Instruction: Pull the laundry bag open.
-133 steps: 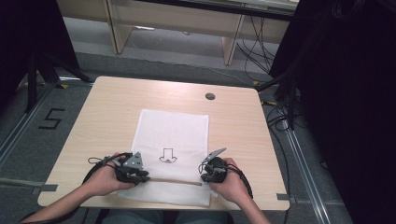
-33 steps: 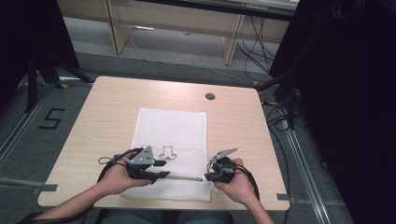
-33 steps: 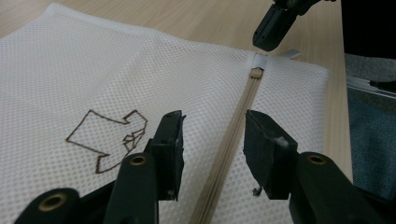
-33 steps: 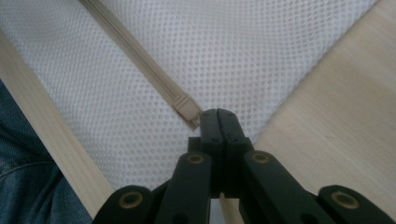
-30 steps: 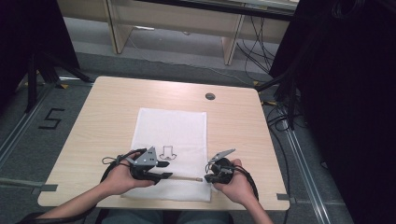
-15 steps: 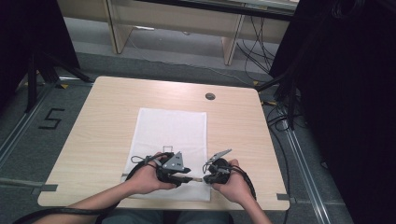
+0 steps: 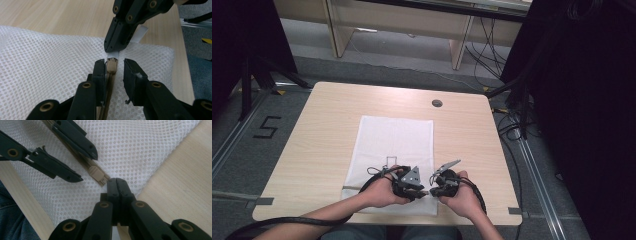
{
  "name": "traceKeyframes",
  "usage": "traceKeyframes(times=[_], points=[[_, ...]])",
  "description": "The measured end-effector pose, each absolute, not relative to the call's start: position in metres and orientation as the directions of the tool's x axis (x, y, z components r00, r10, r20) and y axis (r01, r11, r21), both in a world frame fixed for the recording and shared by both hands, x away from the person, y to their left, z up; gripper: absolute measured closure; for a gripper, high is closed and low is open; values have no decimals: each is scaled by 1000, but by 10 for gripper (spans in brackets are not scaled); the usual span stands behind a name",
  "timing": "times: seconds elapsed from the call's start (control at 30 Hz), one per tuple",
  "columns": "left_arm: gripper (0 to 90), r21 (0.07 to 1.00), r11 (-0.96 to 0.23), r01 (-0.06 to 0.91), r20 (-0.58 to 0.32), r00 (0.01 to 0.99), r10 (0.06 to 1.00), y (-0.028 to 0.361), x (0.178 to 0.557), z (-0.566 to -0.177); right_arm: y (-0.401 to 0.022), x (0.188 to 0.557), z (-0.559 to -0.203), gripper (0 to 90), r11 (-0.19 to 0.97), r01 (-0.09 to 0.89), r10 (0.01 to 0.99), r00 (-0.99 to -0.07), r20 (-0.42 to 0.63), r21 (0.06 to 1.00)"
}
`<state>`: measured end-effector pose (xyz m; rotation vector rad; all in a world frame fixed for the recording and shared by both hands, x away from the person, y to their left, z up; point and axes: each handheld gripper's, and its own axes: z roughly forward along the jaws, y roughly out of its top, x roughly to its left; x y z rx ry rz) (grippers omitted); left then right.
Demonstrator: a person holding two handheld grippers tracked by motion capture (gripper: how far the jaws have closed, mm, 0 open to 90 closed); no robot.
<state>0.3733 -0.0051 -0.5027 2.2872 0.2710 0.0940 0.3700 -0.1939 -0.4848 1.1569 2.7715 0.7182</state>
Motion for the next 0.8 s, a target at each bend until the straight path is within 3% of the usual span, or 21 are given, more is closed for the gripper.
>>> traceKeyframes(times=[0.57, 0.67, 0.8], points=[[743, 723, -678, 134, 0, 981, 194, -18, 376, -507, -194, 370, -484, 900, 602, 672, 693, -708, 137, 431], [764, 704, -704, 87, 42, 985, 165, -19, 378, -505, -194, 370, -484, 900, 604, 671, 691, -710, 136, 431], [793, 732, -663, 160, -22, 977, 211, -18, 377, -508, -194, 369, -484, 900, 598, 677, 694, -705, 145, 430]])
